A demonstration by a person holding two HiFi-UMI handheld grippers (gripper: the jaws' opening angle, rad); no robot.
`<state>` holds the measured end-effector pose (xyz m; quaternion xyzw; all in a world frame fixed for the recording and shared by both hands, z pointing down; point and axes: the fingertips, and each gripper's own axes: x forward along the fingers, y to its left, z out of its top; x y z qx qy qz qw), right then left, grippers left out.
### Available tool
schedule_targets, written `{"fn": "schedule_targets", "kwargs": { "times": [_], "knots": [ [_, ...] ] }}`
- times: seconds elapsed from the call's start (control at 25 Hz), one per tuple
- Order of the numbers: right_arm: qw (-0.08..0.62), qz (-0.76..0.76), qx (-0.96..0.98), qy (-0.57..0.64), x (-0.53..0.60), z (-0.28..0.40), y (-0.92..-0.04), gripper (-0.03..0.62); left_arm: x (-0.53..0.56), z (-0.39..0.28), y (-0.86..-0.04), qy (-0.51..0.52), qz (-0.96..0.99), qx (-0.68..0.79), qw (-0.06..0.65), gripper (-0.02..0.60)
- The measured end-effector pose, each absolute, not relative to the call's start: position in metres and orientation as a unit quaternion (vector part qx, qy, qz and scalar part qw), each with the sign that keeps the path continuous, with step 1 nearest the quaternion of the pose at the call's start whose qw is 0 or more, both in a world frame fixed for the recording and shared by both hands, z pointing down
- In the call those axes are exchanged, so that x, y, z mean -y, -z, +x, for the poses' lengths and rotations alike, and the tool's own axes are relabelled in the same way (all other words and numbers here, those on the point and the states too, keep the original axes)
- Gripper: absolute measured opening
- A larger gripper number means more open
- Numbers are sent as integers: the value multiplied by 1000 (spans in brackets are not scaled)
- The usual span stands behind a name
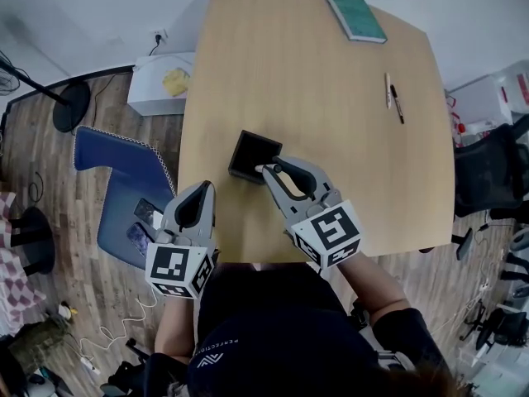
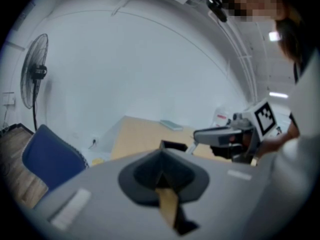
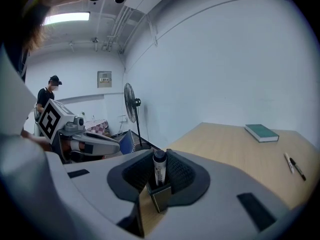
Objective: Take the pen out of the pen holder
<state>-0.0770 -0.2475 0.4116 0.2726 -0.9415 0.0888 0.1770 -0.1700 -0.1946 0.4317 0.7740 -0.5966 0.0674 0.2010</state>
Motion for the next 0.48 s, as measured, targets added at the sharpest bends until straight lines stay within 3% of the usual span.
{"fn": "schedule_targets", "kwargs": {
  "times": [0.48],
  "knots": [
    [74,292,952,-64,243,-56,-332,69,210,-142,-400,-59,804,571,154,5]
  ]
}}
